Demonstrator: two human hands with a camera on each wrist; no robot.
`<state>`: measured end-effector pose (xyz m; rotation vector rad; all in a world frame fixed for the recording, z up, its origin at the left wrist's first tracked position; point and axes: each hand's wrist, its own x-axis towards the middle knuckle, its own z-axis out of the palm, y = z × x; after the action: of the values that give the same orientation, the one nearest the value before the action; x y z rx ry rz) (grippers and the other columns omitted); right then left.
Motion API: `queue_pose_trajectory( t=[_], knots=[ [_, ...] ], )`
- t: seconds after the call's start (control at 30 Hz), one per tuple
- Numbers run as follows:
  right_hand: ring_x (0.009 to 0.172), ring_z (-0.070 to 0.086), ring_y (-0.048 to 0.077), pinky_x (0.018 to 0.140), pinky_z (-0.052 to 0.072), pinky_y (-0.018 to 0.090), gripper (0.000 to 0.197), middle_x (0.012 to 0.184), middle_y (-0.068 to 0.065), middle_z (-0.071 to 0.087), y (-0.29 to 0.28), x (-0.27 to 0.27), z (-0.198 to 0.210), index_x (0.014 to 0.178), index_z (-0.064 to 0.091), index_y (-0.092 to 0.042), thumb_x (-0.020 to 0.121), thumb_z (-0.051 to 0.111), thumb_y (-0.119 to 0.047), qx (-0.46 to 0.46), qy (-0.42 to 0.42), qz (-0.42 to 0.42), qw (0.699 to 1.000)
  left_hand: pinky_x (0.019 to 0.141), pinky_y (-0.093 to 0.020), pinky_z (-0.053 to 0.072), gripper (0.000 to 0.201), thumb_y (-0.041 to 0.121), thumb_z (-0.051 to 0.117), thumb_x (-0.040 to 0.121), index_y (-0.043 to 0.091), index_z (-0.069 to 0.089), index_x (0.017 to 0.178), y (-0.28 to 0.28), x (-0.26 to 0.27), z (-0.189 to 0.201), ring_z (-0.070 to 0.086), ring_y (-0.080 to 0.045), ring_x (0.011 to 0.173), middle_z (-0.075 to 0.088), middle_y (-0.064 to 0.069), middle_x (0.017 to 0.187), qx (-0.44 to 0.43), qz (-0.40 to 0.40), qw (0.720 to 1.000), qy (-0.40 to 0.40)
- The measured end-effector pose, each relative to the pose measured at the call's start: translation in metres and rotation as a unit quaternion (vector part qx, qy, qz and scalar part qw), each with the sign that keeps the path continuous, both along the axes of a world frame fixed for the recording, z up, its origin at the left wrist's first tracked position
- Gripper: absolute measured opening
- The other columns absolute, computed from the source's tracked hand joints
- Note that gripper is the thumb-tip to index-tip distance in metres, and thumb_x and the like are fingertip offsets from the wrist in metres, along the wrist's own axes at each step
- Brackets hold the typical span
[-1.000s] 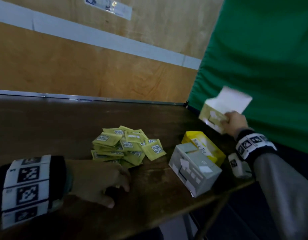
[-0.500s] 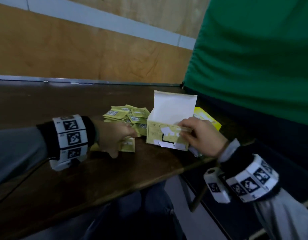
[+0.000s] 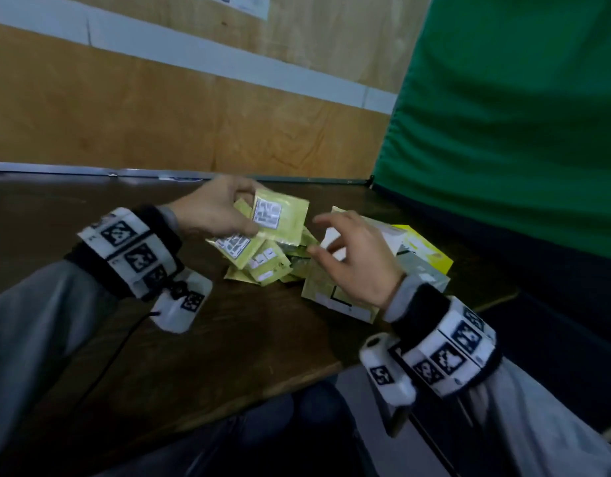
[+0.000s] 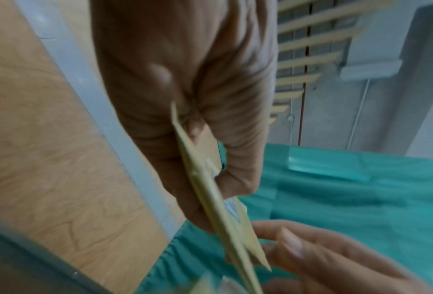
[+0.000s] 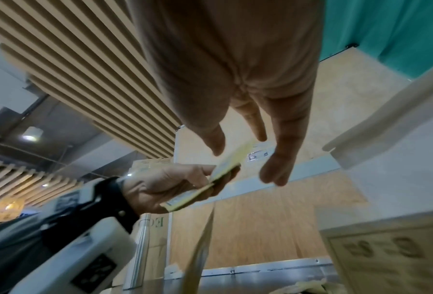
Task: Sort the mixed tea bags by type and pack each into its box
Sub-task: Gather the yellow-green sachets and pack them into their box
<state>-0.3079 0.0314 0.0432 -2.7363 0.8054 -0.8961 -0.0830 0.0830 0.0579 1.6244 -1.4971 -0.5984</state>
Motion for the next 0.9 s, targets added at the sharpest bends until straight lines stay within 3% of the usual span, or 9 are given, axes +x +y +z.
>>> queue_pose_trajectory(
  t=[0.1, 0.17, 0.23, 0.33, 0.47, 0.53, 0.6, 0.8, 0.9],
  knots=[
    [0.098, 0.061, 0.024, 0.086, 0.051, 0.04, 0.044, 0.115, 0.009, 0.06, -0.011, 0.032, 0.009, 0.126, 0.05, -0.013, 0.089, 0.06, -0.034, 0.077, -0.051, -0.021, 0.996, 0.063, -0.033, 0.054, 0.057, -0.019, 0.065, 0.073, 0.011, 0.058, 0.121, -0.001, 0.002, 0.01, 0.065, -0.022, 0.072, 0.065, -0.014, 0.112, -0.032, -0.02, 0.991, 0.129],
    [0.087, 0.067, 0.025, 0.076, 0.055, 0.046, 0.033, 0.109, 0.006, 0.067, -0.017, 0.052, 0.015, 0.113, 0.053, -0.018, 0.087, 0.06, -0.037, 0.171, -0.12, -0.019, 0.978, 0.055, -0.025, 0.055, 0.056, -0.022, 0.06, 0.074, 0.011, 0.058, 0.12, -0.001, 0.001, 0.013, 0.066, -0.015, 0.064, 0.067, -0.009, 0.105, -0.053, -0.025, 0.986, 0.154],
    [0.064, 0.068, 0.024, 0.057, 0.056, 0.038, 0.011, 0.099, 0.011, 0.069, -0.022, 0.068, 0.018, 0.094, 0.053, -0.021, 0.089, 0.061, -0.025, 0.257, -0.224, -0.002, 0.94, 0.052, -0.021, 0.055, 0.054, -0.022, 0.061, 0.075, 0.009, 0.058, 0.119, -0.004, 0.0, 0.013, 0.067, -0.009, 0.059, 0.068, -0.005, 0.101, -0.082, -0.013, 0.98, 0.183],
    [0.05, 0.062, 0.02, 0.045, 0.047, 0.026, 0.003, 0.089, 0.016, 0.07, -0.024, 0.085, 0.026, 0.091, 0.058, -0.016, 0.093, 0.057, -0.013, 0.322, -0.301, 0.011, 0.898, 0.06, -0.022, 0.059, 0.05, -0.017, 0.066, 0.075, 0.003, 0.058, 0.12, -0.013, 0.005, 0.008, 0.068, -0.007, 0.064, 0.069, -0.006, 0.098, -0.146, 0.052, 0.945, 0.288],
    [0.052, 0.056, 0.016, 0.038, 0.038, 0.02, 0.017, 0.08, 0.01, 0.063, -0.029, 0.1, 0.03, 0.093, 0.063, -0.007, 0.094, 0.054, -0.021, 0.364, -0.264, -0.021, 0.893, 0.068, -0.028, 0.06, 0.025, 0.002, 0.056, 0.092, -0.003, 0.059, 0.115, -0.021, 0.013, 0.003, 0.07, -0.014, 0.069, 0.071, -0.01, 0.088, -0.19, 0.066, 0.852, 0.483],
    [0.054, 0.049, 0.017, 0.036, 0.03, 0.02, 0.037, 0.07, 0.008, 0.054, -0.033, 0.11, 0.027, 0.089, 0.064, 0.001, 0.095, 0.05, -0.032, 0.351, -0.191, -0.055, 0.915, 0.069, -0.03, 0.058, 0.027, 0.017, 0.044, 0.1, 0.003, 0.058, 0.119, -0.021, 0.011, 0.004, 0.07, -0.014, 0.078, 0.071, -0.008, 0.097, -0.207, 0.025, 0.824, 0.526],
    [0.052, 0.043, 0.016, 0.038, 0.027, 0.021, 0.04, 0.062, 0.005, 0.049, -0.029, 0.121, 0.025, 0.073, 0.06, -0.008, 0.095, 0.048, -0.039, 0.341, -0.15, -0.073, 0.925, 0.081, -0.032, 0.057, 0.032, 0.029, 0.036, 0.102, 0.013, 0.056, 0.121, -0.021, 0.005, 0.007, 0.067, -0.013, 0.094, 0.068, -0.003, 0.111, -0.209, -0.018, 0.809, 0.549],
    [0.041, 0.05, 0.013, 0.031, 0.031, 0.015, 0.034, 0.06, 0.007, 0.055, -0.018, 0.131, 0.042, 0.066, 0.055, -0.008, 0.095, 0.049, -0.023, 0.394, -0.181, -0.091, 0.896, 0.091, -0.033, 0.045, 0.054, 0.022, 0.077, 0.066, 0.024, 0.052, 0.114, -0.015, 0.002, 0.0, 0.057, -0.014, 0.116, 0.06, -0.005, 0.129, -0.213, -0.077, 0.872, 0.433],
    [0.048, 0.048, 0.016, 0.039, 0.034, 0.021, 0.031, 0.066, 0.009, 0.052, -0.019, 0.134, 0.049, 0.068, 0.051, -0.006, 0.097, 0.046, -0.016, 0.444, -0.195, -0.064, 0.872, 0.104, -0.035, 0.044, 0.047, 0.016, 0.073, 0.076, 0.018, 0.053, 0.119, -0.016, 0.007, -0.001, 0.056, -0.01, 0.121, 0.058, -0.003, 0.13, -0.241, -0.051, 0.906, 0.344]
  ],
)
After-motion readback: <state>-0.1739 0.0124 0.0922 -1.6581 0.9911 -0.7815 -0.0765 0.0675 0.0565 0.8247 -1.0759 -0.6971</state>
